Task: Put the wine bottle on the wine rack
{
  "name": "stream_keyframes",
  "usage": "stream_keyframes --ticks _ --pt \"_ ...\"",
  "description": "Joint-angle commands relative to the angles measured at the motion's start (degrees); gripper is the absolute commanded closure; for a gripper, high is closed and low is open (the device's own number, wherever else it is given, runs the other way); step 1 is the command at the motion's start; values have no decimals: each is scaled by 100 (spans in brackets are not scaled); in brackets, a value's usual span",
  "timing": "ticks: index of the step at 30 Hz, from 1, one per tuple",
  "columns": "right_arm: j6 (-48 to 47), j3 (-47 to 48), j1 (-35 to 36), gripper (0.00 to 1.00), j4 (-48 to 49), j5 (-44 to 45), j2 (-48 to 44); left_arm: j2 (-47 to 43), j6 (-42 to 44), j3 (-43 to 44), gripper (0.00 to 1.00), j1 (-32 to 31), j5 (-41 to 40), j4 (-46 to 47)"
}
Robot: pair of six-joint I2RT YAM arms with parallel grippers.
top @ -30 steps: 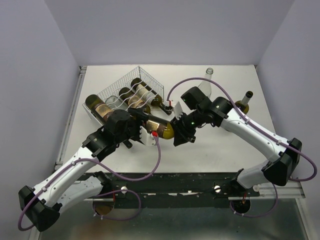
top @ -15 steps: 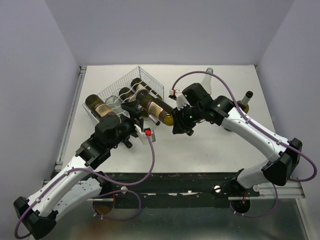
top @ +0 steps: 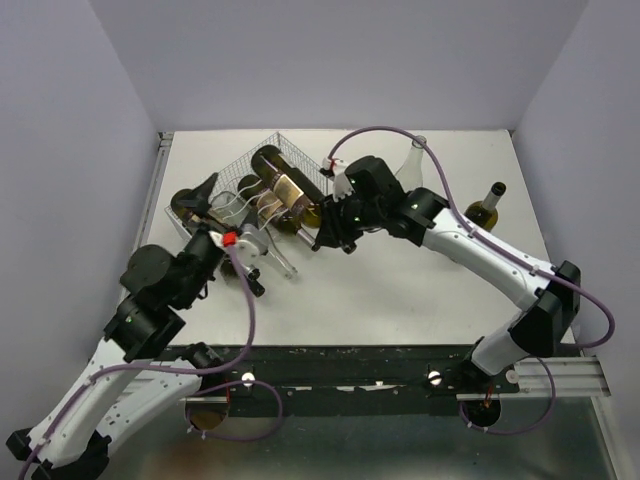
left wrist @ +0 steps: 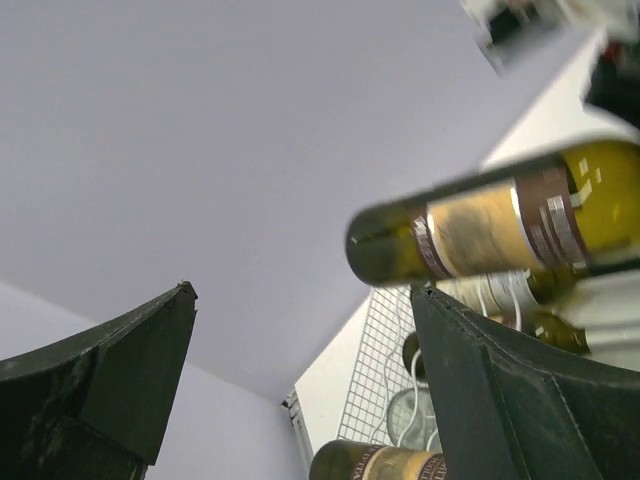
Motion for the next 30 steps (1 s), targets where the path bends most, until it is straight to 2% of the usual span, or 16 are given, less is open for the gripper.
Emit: stream_keyframes --ticks 1,5,9,17,30 --pt "165 513 324 99 1395 135 538 -523 -1437 469 1 0 -716 -146" --pt "271 935 562 99 1589 398 1215 -664 -2966 1057 1 -9 -1155 -988" --pt "297 1278 755 99 1738 513 1786 -848 -3785 1278 1 0 -1305 -1456" --pt "288 1823 923 99 1774 829 2630 -1586 -4208 804 1 0 -1464 -1412" --pt "-107 2421 1090 99 1589 1576 3422 -1684 -4472 874 1 0 -2360 -1738"
